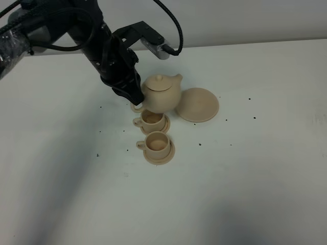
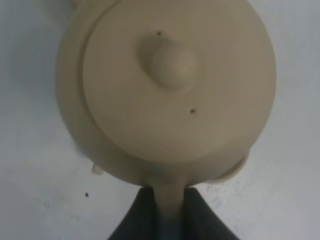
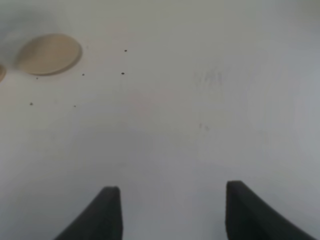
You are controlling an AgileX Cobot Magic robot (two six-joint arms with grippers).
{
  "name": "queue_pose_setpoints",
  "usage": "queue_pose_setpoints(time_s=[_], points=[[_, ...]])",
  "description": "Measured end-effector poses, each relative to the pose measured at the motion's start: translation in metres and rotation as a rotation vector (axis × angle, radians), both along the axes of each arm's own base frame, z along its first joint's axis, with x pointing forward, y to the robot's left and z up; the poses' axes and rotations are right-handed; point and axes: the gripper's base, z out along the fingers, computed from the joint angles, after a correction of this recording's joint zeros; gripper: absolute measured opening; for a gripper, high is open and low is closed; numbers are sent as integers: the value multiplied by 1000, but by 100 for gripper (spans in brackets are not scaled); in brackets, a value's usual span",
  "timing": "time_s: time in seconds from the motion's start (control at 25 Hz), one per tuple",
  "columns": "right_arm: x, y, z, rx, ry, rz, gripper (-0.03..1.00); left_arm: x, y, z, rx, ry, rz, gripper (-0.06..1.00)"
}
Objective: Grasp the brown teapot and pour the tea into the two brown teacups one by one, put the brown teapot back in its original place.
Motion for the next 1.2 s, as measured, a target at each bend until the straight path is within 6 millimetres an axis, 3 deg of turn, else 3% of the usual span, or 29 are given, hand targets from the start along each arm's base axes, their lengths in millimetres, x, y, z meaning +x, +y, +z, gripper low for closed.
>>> queue_pose_setpoints(time_s=[0.4,0.84,1.2], points=[[0,0,0,0,0,0,49,-28,29,6,17,-60,-13,15],[0,0,0,1,0,1,49,-27,40,8,139,-110,-81,15],[0,0,0,1,0,1,49,-19,66,7,165,-139,-137,15]])
